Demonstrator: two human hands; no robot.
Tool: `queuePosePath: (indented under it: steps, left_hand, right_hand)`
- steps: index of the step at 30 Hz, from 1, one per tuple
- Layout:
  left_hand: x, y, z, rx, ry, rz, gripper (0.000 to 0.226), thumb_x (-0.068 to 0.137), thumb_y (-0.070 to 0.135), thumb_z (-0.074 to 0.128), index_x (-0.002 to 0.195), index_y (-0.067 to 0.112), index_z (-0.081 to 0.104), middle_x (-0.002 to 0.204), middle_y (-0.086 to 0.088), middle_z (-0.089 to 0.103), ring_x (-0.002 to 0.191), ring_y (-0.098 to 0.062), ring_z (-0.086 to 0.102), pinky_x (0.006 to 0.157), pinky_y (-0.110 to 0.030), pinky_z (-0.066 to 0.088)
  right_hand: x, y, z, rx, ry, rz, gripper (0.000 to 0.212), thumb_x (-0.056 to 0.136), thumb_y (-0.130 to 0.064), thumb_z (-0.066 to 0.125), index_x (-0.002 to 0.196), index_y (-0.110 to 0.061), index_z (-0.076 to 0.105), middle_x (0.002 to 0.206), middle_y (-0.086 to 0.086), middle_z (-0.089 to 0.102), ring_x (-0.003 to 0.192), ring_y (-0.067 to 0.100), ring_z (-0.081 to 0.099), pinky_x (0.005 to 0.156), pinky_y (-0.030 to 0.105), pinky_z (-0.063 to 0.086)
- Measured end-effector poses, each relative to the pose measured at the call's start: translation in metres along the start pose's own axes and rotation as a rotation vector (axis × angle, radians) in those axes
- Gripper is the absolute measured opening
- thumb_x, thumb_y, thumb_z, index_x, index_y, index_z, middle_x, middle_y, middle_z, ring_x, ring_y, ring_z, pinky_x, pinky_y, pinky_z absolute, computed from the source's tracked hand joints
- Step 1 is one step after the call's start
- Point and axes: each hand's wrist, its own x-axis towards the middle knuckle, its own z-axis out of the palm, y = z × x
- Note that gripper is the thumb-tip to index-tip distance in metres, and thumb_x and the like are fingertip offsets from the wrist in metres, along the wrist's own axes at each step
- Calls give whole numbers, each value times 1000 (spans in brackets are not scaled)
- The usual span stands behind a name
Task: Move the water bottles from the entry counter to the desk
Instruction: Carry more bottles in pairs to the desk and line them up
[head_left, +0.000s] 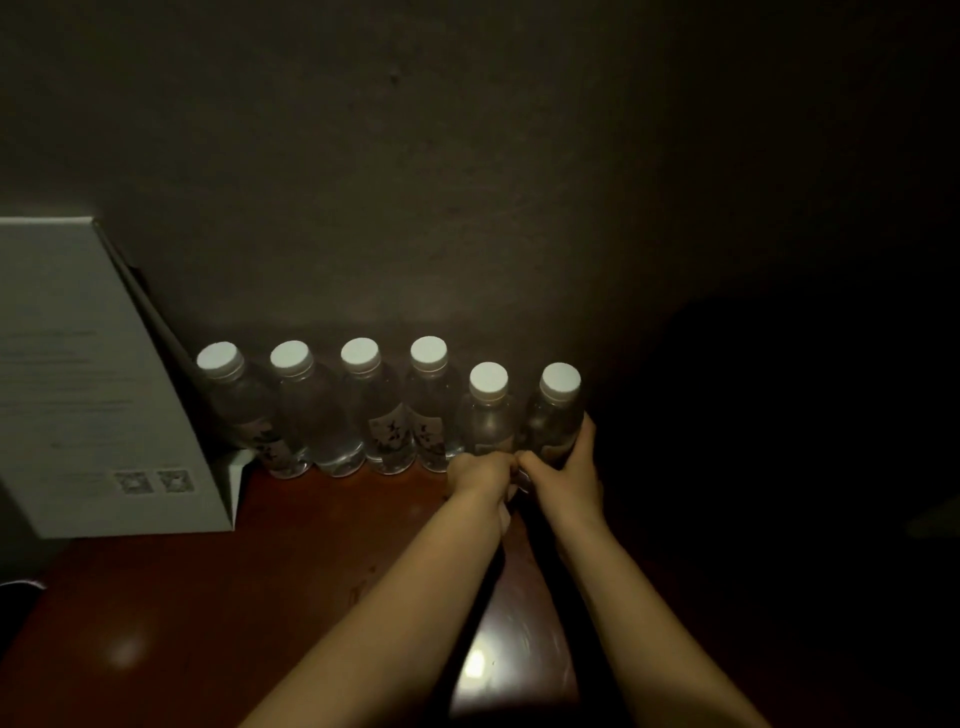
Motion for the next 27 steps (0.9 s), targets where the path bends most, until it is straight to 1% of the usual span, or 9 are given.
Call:
queuePosePath:
  steps: [4,8,12,15,16,20,22,25,27]
  left_hand:
    - [4,1,0,-8,-32,-4,37,78,-17,51,114,-8,57,91,-22,61,63,-25,57,62,-33,50]
    - [7,2,5,20,-42,9,34,80,-18,48,112,-9,56,74,-16,58,57,-21,53,42,-21,47]
    - [10,6,12,55,-39,7,25,84,-17,43,99,0,54,71,-15,54,58,-20,51,54,-28,43]
    - [15,8,16,83,-30,16,24,87,-15,38,84,3,54,67,-14,50,55,-20,46,50,-26,38]
    - [17,8,18,98,-25,19,23,87,-14,38,86,2,55,65,-14,49,53,-19,45,47,-24,36]
    - [23,11,20,121,-24,42,31,86,-15,39,113,-10,53,70,-18,53,53,-19,46,30,-13,35]
    - [26,13,21,126,-17,52,34,85,-15,41,118,-13,51,83,-22,59,55,-19,48,29,-13,38]
    - [28,13,23,107,-18,41,33,86,-15,42,117,-12,52,71,-15,54,56,-19,49,31,-15,40]
    - [29,13,25,108,-14,32,33,86,-14,41,117,-11,52,70,-13,53,55,-19,48,39,-20,41]
  right_hand:
    - [4,-2,0,-5,-16,-16,91,70,-13,72,142,-41,25,133,4,56,121,26,52,105,39,41]
    - [10,-4,2,-22,-27,9,91,72,-13,69,144,-40,21,132,10,54,121,30,51,103,39,41]
    - [17,-5,4,-8,-21,17,90,73,-13,68,144,-39,20,128,11,55,116,29,53,94,31,41]
    - [21,-6,4,-10,-15,8,89,72,-13,69,143,-35,20,127,11,57,115,29,54,91,27,42]
    - [22,-7,5,-11,-18,7,89,73,-12,69,144,-34,20,129,11,55,116,29,54,88,26,41]
    - [26,-9,5,-21,-33,31,90,75,-7,66,145,-32,15,137,14,47,120,31,51,80,22,38]
    - [26,-10,5,-25,-40,35,92,75,-7,68,145,-32,14,137,14,46,121,32,51,83,24,41]
    - [25,-12,5,-27,-39,36,93,74,-6,69,145,-34,16,137,14,47,122,33,50,96,33,45]
    - [24,-13,6,-22,-27,48,91,75,-6,66,145,-35,16,137,16,46,123,34,49,101,43,44]
